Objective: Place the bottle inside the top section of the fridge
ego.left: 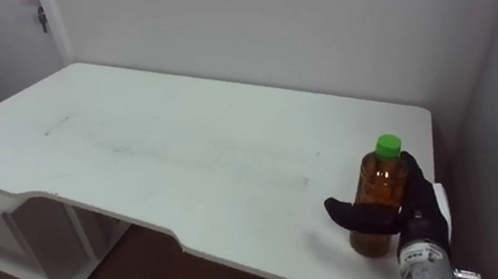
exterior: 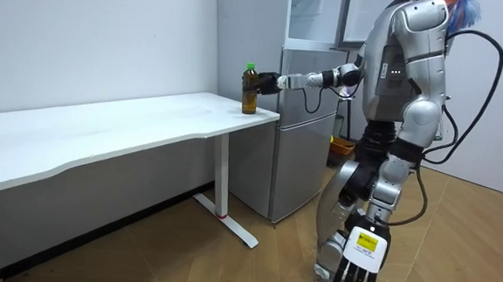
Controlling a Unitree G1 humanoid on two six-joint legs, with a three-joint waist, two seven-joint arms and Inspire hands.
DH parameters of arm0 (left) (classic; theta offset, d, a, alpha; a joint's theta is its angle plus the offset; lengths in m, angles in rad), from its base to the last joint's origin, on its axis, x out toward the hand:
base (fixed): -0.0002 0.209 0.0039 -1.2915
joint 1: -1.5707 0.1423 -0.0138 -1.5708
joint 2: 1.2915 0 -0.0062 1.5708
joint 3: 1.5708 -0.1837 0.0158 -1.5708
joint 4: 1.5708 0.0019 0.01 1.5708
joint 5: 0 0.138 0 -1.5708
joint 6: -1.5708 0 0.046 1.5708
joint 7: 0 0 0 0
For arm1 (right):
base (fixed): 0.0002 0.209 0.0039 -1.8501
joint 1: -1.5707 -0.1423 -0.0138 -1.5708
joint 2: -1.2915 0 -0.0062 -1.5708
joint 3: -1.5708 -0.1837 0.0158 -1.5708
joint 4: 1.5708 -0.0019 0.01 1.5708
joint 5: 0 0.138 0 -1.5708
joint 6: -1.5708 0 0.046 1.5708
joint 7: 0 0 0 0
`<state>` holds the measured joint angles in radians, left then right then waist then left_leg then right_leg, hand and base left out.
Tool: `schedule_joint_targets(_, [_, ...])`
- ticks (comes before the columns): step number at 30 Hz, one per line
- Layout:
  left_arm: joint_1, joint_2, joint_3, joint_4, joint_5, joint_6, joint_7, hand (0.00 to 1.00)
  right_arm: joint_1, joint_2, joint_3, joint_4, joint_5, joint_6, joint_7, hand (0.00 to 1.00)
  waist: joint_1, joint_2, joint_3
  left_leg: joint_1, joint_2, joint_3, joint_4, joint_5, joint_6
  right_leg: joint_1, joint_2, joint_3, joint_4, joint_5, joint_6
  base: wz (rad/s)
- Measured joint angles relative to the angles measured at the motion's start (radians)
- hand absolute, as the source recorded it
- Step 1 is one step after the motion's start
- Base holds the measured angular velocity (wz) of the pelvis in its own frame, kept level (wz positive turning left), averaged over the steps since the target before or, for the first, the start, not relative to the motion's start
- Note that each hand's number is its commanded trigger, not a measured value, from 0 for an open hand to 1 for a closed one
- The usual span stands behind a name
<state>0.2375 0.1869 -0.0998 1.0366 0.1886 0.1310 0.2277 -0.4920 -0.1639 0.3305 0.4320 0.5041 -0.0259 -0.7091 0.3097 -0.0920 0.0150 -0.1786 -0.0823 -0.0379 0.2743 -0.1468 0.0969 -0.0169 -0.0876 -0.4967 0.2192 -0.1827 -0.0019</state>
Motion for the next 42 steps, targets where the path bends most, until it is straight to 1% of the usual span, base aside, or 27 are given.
schedule_joint_targets(3, [0.000,0.004,0.000,0.000,0.000,-0.005,0.000,0.00,0.000,0.001,0.001,-0.014,-0.001,-0.009,0.000,0.00,0.000,-0.004,0.0013,0.001,0.000,0.000,0.000,0.000,0.000,0.001,0.000,0.001,0.001,0.000,0.000,0.00])
schedule_joint_targets(6, [0.001,0.007,0.000,0.007,0.000,-0.008,0.000,0.00,0.000,0.001,0.001,-0.015,-0.001,-0.009,-0.004,0.00,0.000,-0.007,0.0034,0.004,0.000,0.000,0.001,0.001,0.000,0.004,0.000,0.001,0.001,0.000,0.000,0.00])
schedule_joint_targets(8, [0.004,0.008,0.000,0.007,0.000,-0.008,0.001,0.00,0.000,0.002,0.001,-0.015,-0.001,-0.011,-0.011,0.00,0.001,-0.007,0.0033,0.008,0.000,0.000,0.000,0.001,0.000,0.007,0.000,0.001,0.001,0.000,0.000,0.00])
schedule_joint_targets(10, [0.006,0.010,0.000,0.007,0.000,-0.008,0.001,0.00,0.000,0.002,0.001,-0.017,-0.001,-0.025,-0.013,0.00,0.002,-0.008,0.0035,0.009,0.000,0.000,0.001,0.001,0.000,0.008,0.000,0.001,0.002,0.000,0.000,0.00])
schedule_joint_targets(12, [0.006,0.011,0.000,0.007,0.000,-0.008,0.002,0.00,0.000,0.002,0.001,-0.017,0.000,-0.030,-0.016,0.00,0.002,-0.007,0.0036,0.011,0.000,0.000,0.000,0.001,0.000,0.009,0.000,0.001,0.002,0.000,0.000,0.00])
schedule_joint_targets(22, [0.011,0.013,0.008,0.008,-0.001,0.003,0.005,0.00,0.000,0.009,0.001,-0.013,0.011,-0.030,-0.009,0.00,0.005,-0.007,0.0039,0.016,0.000,0.000,0.000,0.001,0.000,0.014,-0.001,0.000,0.002,0.000,0.000,0.00])
schedule_joint_targets(26, [0.014,0.013,0.008,0.005,0.000,0.002,0.005,0.00,0.000,0.008,0.001,0.038,0.033,-0.030,-0.001,0.00,0.007,-0.005,0.0049,0.017,0.000,-0.001,0.000,0.001,0.000,0.015,-0.001,-0.002,0.001,0.000,0.000,0.00])
schedule_joint_targets(28, [0.012,0.013,0.007,0.005,0.000,-0.001,0.005,0.00,0.000,0.009,0.001,0.086,0.060,-0.029,0.011,0.00,0.013,-0.005,0.0051,0.015,0.000,-0.001,0.001,0.001,0.000,0.014,-0.001,-0.002,0.001,0.000,0.000,0.00])
schedule_joint_targets(33, [0.013,0.013,0.007,0.005,-0.001,0.000,0.004,0.00,0.000,0.008,0.001,0.137,0.104,-0.029,0.038,0.00,0.027,-0.006,0.0043,0.015,0.000,-0.001,0.000,0.001,0.000,0.014,-0.001,-0.003,0.001,0.000,0.000,0.01])
schedule_joint_targets(35, [0.013,0.013,0.007,0.006,-0.001,0.001,0.004,0.00,0.000,0.008,0.001,0.157,0.128,-0.029,0.053,0.00,0.029,-0.006,0.0044,0.015,0.000,-0.001,0.000,0.002,0.001,0.015,-0.002,-0.006,0.001,0.000,0.000,0.04])
schedule_joint_targets(36, [0.013,0.013,0.007,0.005,-0.002,0.000,0.004,0.00,0.000,0.008,0.000,0.167,0.137,-0.029,0.058,0.00,0.029,0.000,0.0083,0.014,0.000,-0.001,0.000,0.003,0.001,0.015,-0.002,-0.012,0.001,0.000,0.000,0.04])
schedule_joint_targets(39, [0.011,0.013,0.007,0.003,-0.003,0.000,0.001,0.00,0.000,0.008,-0.004,0.183,0.140,-0.029,0.057,0.00,0.029,-0.001,0.0079,0.006,-0.002,-0.006,0.001,0.003,0.001,0.011,-0.006,-0.032,0.002,0.000,0.000,0.03])
schedule_joint_targets(42, [0.008,0.012,0.004,-0.004,-0.003,0.000,-0.002,0.00,-0.004,0.007,-0.009,0.185,0.140,-0.029,0.046,0.00,0.028,-0.001,0.0080,-0.013,-0.002,-0.009,0.012,0.003,0.001,-0.003,-0.006,-0.040,0.006,0.000,0.000,0.03])
